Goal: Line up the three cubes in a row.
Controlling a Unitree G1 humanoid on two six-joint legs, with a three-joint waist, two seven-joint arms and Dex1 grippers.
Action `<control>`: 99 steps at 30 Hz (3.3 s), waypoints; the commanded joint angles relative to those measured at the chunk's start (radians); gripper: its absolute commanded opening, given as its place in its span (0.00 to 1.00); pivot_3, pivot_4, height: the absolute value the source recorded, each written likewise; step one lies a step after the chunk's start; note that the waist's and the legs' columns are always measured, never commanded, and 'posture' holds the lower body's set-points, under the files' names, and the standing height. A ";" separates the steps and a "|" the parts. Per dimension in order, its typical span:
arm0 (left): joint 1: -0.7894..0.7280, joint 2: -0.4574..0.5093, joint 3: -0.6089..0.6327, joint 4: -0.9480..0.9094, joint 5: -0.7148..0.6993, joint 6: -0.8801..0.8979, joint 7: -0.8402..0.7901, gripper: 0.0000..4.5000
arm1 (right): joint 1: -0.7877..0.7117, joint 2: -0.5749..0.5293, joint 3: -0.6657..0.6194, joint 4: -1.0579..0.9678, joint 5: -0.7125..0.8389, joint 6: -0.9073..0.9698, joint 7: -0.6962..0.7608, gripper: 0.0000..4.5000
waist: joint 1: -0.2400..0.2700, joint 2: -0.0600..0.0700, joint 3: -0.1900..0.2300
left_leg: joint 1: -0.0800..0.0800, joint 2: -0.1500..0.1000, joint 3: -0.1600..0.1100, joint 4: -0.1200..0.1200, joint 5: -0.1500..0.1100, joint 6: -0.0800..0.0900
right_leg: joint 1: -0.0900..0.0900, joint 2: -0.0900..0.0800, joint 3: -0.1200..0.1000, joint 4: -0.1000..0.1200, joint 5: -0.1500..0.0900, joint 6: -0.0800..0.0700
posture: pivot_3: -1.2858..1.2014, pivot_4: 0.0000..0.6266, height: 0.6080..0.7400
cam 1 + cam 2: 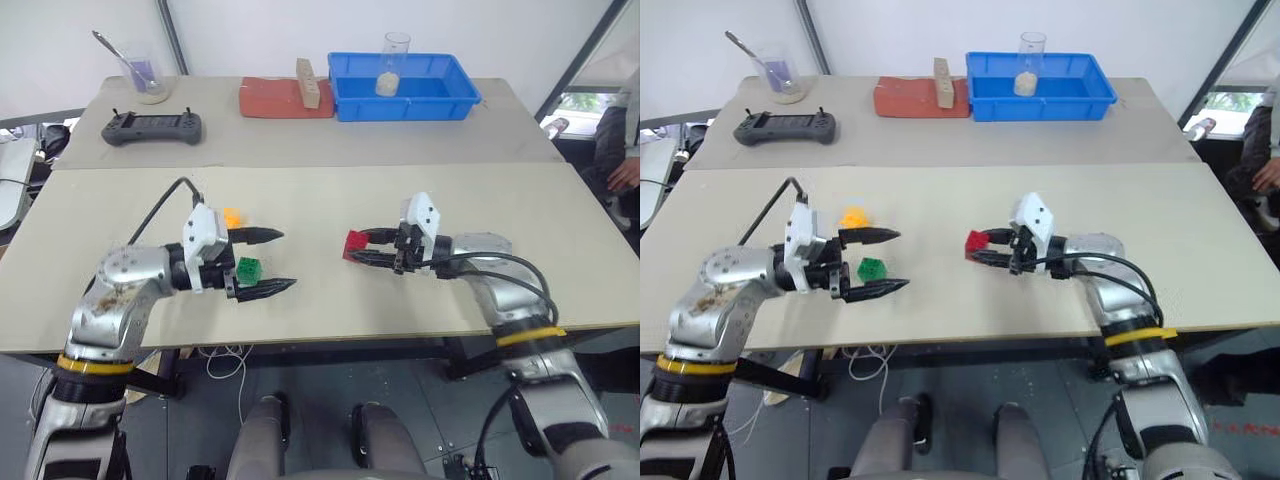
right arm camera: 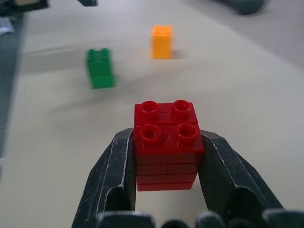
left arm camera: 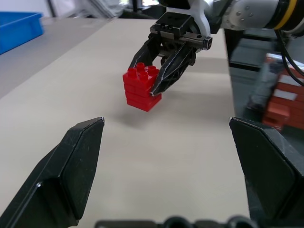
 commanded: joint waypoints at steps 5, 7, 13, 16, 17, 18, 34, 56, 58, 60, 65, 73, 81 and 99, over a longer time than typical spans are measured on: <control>0.251 0.034 0.129 -0.268 -0.078 0.051 0.101 1.00 | -0.147 0.064 0.018 0.317 -0.057 -0.249 0.204 0.32 | 0.011 0.001 0.000 | 0.000 0.000 0.001 0.000 -0.004 -0.007 | 0.000 -0.002 -0.002 0.001 0.000 0.000 | 0.52 0.24 1.00; 0.288 0.038 0.152 -0.294 -0.088 0.060 0.122 1.00 | -0.152 0.074 0.027 0.347 -0.065 -0.266 0.248 0.32 | 0.010 0.001 0.000 | 0.000 0.000 0.001 0.000 -0.005 -0.008 | 0.000 -0.002 -0.002 0.000 0.000 0.000 | 0.52 0.24 1.00; 0.315 0.046 0.169 -0.306 -0.102 0.070 0.151 1.00 | -0.141 0.097 0.038 0.385 -0.095 -0.298 0.314 0.32 | 0.006 0.001 0.000 | 0.000 0.000 0.001 0.000 -0.005 -0.009 | 0.000 -0.002 -0.002 0.001 0.000 0.000 | 0.52 0.24 1.00; 0.302 0.050 0.159 -0.293 -0.101 0.069 0.156 1.00 | -0.152 0.098 0.033 0.429 -0.119 -0.337 0.308 0.43 | 0.005 0.001 0.000 | 0.001 0.000 0.001 -0.001 -0.005 -0.009 | -0.001 -0.002 -0.002 0.001 0.000 -0.001 | 0.52 0.24 1.00; 0.298 0.050 0.157 -0.288 -0.101 0.069 0.156 1.00 | -0.157 0.095 0.031 0.443 -0.126 -0.349 0.309 0.55 | 0.006 0.001 0.000 | 0.001 0.000 0.001 -0.001 -0.005 -0.009 | -0.001 -0.002 -0.002 0.001 0.000 -0.001 | 0.52 0.24 1.00; 0.296 0.050 0.154 -0.282 -0.099 0.066 0.155 1.00 | -0.162 0.090 0.029 0.456 -0.133 -0.356 0.312 0.63 | 0.006 0.001 0.000 | 0.001 0.000 0.001 -0.001 -0.005 -0.009 | -0.001 -0.002 -0.003 0.001 0.000 -0.001 | 0.52 0.24 1.00; 0.443 -0.216 0.106 -0.259 0.135 -0.063 0.531 1.00 | 0.067 -0.061 -0.120 -0.377 0.081 0.204 0.092 0.99 | 0.010 0.001 0.000 | 0.001 0.000 0.002 -0.002 -0.005 -0.009 | -0.002 -0.004 -0.002 0.002 0.000 -0.001 | 0.52 0.24 1.00; 0.259 -0.481 -0.070 0.072 0.389 -0.242 0.829 0.38 | 0.218 -0.198 -0.164 -0.892 0.259 0.592 -0.227 1.00 | 0.035 0.000 0.000 | -0.001 -0.001 0.004 -0.001 -0.006 -0.010 | 0.000 -0.007 -0.003 -0.003 -0.001 -0.006 | 0.52 0.24 1.00; 0.258 -0.477 -0.065 0.076 0.385 -0.245 0.827 0.28 | 0.223 -0.204 -0.162 -0.895 0.264 0.589 -0.233 1.00 | 0.034 0.000 0.000 | -0.001 -0.001 0.004 -0.001 -0.006 -0.010 | 0.000 -0.007 -0.003 -0.003 -0.001 -0.006 | 0.52 0.24 1.00; 0.260 -0.468 -0.064 0.074 0.379 -0.243 0.813 0.28 | 0.228 -0.206 -0.161 -0.896 0.264 0.583 -0.237 1.00 | 0.034 0.000 0.000 | -0.001 -0.001 0.004 -0.001 -0.006 -0.010 | 0.000 -0.007 -0.003 -0.003 -0.001 -0.006 | 0.52 0.24 1.00; 0.188 -0.354 -0.045 0.052 0.254 -0.169 0.619 0.28 | 0.245 -0.222 -0.170 -0.906 0.274 0.579 -0.231 1.00 | 0.034 0.000 0.000 | -0.001 -0.001 0.004 -0.001 -0.006 -0.009 | 0.000 -0.006 -0.003 -0.002 -0.001 -0.005 | 0.52 0.24 1.00; -0.060 -0.057 -0.138 0.248 0.071 -0.136 -0.032 0.28 | 0.256 -0.273 -0.170 -0.879 0.281 0.544 -0.193 1.00 | 0.032 0.000 0.000 | -0.001 -0.001 0.004 -0.002 -0.006 -0.010 | -0.001 -0.006 -0.003 -0.004 -0.001 -0.006 | 0.52 0.24 1.00; -0.268 -0.098 -0.242 0.639 0.184 -0.356 -0.259 0.28 | 0.286 -0.296 -0.194 -0.911 0.293 0.552 -0.219 1.00 | 0.034 0.000 0.000 | -0.002 -0.001 0.004 0.000 -0.006 -0.009 | -0.001 -0.006 -0.004 -0.004 -0.001 -0.006 | 0.52 0.24 1.00; -0.366 -0.199 -0.251 0.890 0.270 -0.563 -0.317 0.51 | 0.300 -0.318 -0.200 -0.934 0.312 0.564 -0.252 1.00 | 0.035 0.000 0.000 | -0.002 0.000 0.004 0.002 -0.003 -0.004 | 0.000 -0.005 -0.003 -0.003 0.001 -0.001 | 0.52 0.24 1.00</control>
